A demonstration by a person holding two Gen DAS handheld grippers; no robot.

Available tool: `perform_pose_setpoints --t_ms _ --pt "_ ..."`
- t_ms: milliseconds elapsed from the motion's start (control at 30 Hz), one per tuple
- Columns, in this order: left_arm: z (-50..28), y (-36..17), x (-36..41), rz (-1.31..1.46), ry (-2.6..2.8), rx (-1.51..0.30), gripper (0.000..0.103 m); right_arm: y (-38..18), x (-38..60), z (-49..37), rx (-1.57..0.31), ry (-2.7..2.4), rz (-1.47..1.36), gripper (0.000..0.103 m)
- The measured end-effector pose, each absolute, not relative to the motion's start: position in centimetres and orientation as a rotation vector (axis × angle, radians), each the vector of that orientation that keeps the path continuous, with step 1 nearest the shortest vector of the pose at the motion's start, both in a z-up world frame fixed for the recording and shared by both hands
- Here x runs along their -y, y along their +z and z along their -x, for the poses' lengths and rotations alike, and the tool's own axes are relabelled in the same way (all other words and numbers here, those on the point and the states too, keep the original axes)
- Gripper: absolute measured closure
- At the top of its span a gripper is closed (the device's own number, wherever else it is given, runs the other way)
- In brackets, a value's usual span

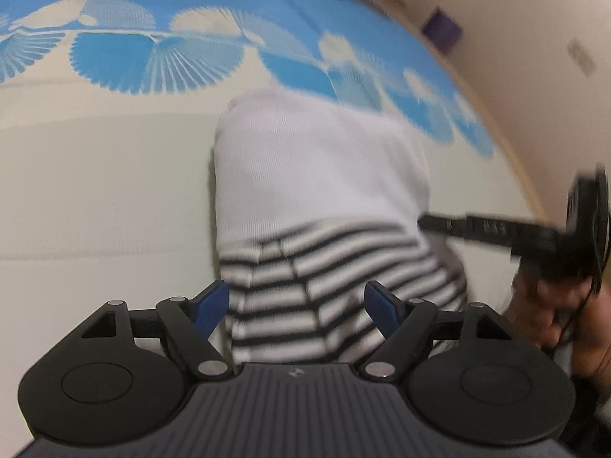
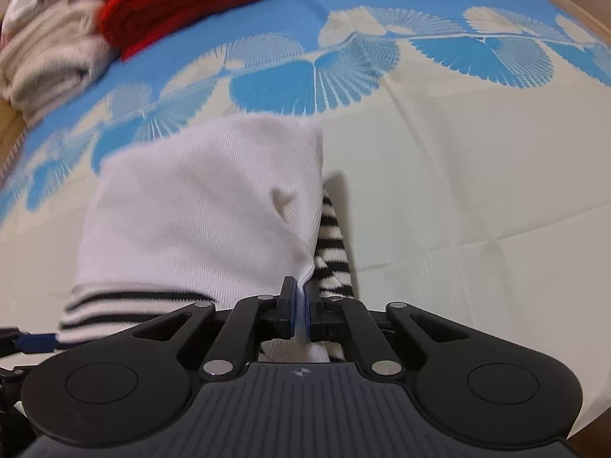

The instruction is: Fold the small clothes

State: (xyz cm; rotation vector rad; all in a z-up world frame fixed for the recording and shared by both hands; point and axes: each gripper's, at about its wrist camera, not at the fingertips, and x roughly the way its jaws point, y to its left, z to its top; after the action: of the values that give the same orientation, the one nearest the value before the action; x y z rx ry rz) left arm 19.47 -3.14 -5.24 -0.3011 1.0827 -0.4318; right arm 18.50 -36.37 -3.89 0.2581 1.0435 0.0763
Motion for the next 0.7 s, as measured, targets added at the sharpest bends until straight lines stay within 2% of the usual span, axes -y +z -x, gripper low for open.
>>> perform_pose_setpoints --t_ms 33,67,100,267,367,567,633,700 --pt "-19.8 -5.2 2.9 0.321 -0.408 -1.075 0.020 -3.6 36.7 -18.5 -1.024 0.075 -0.283 0.074" --pt "-20.2 -5.3 2.6 0.344 -0.381 -1.069 0.020 -3.3 37.2 -18.4 -1.001 0.069 -0.314 0.052" --pt "-20.6 -5.3 2.3 0.366 -0.361 -1.065 0.020 -3.1 37.5 -18.4 -0.990 0.063 -0.336 0.038" --pt "-22.2 -7.4 1.2 0.490 -0.300 -1.107 0.019 -4.8 38.0 -19.2 -1.079 0.083 -0.375 0.037" --pt "-23.4 -9.4 1.1 0.570 -0.289 -1.159 0.016 -6.2 38.0 -19.8 -1.124 0.071 -0.382 0.030" --pt "-25.0 -11.8 1.8 0.671 -0.332 -1.158 0.015 -7.1 38.1 -20.2 -1.157 0.062 -0.439 0.030" --pt "-25.3 -12.2 2.2 0.680 -0.341 -1.154 0.017 -7.3 37.8 -20.2 -1.158 0.073 -0.446 0.042" --pt "-25.4 -11.8 2.5 0.640 -0.333 -1.132 0.027 -7.2 37.3 -20.4 -1.151 0.099 -0.441 0.062"
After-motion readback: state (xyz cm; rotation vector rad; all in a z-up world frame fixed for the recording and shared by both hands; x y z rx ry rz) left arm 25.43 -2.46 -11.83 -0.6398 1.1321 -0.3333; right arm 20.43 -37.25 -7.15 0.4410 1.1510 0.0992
